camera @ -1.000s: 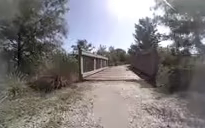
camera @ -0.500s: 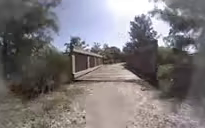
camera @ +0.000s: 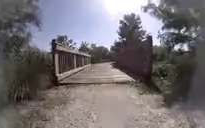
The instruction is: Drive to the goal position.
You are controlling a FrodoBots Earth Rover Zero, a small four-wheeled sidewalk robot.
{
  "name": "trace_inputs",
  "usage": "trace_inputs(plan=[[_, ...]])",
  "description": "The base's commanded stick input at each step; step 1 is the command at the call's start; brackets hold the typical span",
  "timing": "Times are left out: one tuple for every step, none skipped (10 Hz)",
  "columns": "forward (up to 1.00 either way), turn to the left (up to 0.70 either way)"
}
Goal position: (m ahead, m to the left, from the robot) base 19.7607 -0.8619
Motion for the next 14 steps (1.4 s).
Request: trace_inputs(plan=[[0.70,0.00],[0.70,0.00],[0.70,0.00],[0.70,0.00],[0.70,0.00],[0.70,0.00],[0.70,0.00],[0.70,0.00],[0.70,0.00],[0.70,0.00],[0.70,0.00],[0.70,0.00],[0.70,0.00],[0.70,0.00]])
